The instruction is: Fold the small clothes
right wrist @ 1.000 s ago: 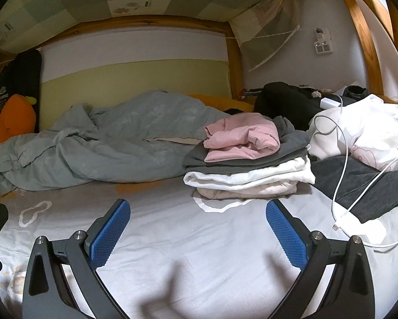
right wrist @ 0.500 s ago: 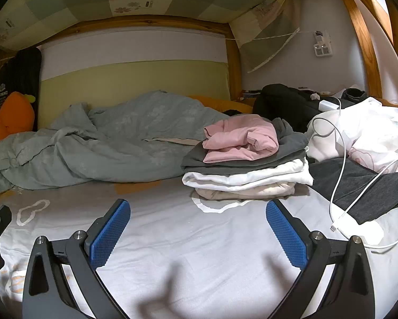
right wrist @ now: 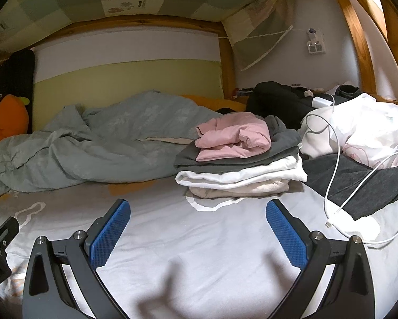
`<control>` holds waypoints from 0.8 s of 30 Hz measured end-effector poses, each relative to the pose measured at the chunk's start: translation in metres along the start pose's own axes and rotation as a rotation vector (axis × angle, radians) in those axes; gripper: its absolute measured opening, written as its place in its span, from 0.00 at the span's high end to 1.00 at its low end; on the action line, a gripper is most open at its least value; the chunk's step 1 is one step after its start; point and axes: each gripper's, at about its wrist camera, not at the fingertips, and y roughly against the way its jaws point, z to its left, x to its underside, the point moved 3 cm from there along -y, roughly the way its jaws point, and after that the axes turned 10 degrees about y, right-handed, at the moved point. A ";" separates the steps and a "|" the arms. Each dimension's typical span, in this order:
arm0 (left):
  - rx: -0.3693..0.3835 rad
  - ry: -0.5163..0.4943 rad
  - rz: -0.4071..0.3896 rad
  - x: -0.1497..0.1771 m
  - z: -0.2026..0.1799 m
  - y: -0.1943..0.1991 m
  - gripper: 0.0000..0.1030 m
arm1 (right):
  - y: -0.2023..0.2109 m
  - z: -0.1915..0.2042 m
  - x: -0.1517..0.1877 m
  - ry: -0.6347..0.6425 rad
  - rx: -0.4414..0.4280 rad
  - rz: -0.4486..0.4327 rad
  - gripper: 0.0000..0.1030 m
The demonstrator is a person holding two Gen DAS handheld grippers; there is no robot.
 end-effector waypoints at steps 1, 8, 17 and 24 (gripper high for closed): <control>-0.002 0.001 -0.002 0.000 0.000 0.000 0.01 | -0.001 0.000 0.000 -0.002 -0.002 0.002 0.01; -0.019 -0.005 -0.007 0.000 -0.001 0.001 0.01 | 0.000 -0.001 0.001 -0.006 0.001 -0.008 0.01; -0.017 -0.002 -0.006 0.000 0.000 0.001 0.01 | 0.000 0.000 0.001 -0.002 0.004 0.004 0.01; -0.017 -0.003 -0.007 0.000 -0.001 0.001 0.01 | -0.001 0.000 0.001 -0.002 0.003 0.002 0.01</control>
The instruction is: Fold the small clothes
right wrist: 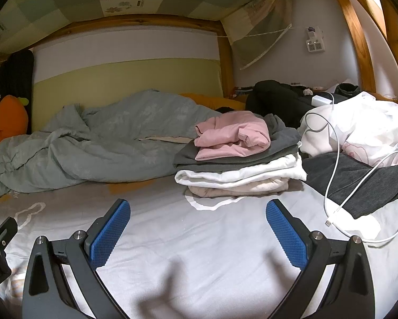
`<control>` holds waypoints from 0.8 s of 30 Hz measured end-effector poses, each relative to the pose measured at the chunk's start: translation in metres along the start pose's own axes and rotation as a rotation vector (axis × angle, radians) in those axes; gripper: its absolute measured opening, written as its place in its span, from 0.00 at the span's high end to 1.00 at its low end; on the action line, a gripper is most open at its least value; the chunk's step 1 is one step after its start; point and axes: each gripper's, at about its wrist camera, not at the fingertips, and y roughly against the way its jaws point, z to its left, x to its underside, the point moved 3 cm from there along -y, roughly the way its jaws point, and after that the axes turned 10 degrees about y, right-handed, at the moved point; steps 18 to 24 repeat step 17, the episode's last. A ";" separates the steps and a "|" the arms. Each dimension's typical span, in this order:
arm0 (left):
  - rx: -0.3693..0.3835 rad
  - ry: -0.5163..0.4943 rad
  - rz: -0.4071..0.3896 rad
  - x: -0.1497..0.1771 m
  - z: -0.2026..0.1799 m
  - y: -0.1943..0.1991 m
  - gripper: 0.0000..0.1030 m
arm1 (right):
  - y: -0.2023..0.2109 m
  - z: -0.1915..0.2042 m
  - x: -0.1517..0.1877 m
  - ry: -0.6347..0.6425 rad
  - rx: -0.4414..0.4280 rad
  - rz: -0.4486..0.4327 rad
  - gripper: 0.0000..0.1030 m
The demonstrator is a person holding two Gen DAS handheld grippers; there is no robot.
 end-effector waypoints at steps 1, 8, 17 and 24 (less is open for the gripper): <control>0.000 0.000 0.001 0.000 0.001 0.000 0.01 | 0.000 0.000 0.000 0.000 0.000 0.000 0.01; 0.000 0.001 0.002 0.000 0.001 0.000 0.01 | 0.000 0.000 0.000 0.000 0.000 0.000 0.01; -0.007 0.004 -0.003 0.001 0.001 0.000 0.01 | 0.000 0.000 0.000 0.000 0.000 -0.001 0.00; -0.007 0.004 -0.003 0.001 0.001 0.000 0.01 | 0.000 0.000 0.000 0.000 0.000 -0.001 0.00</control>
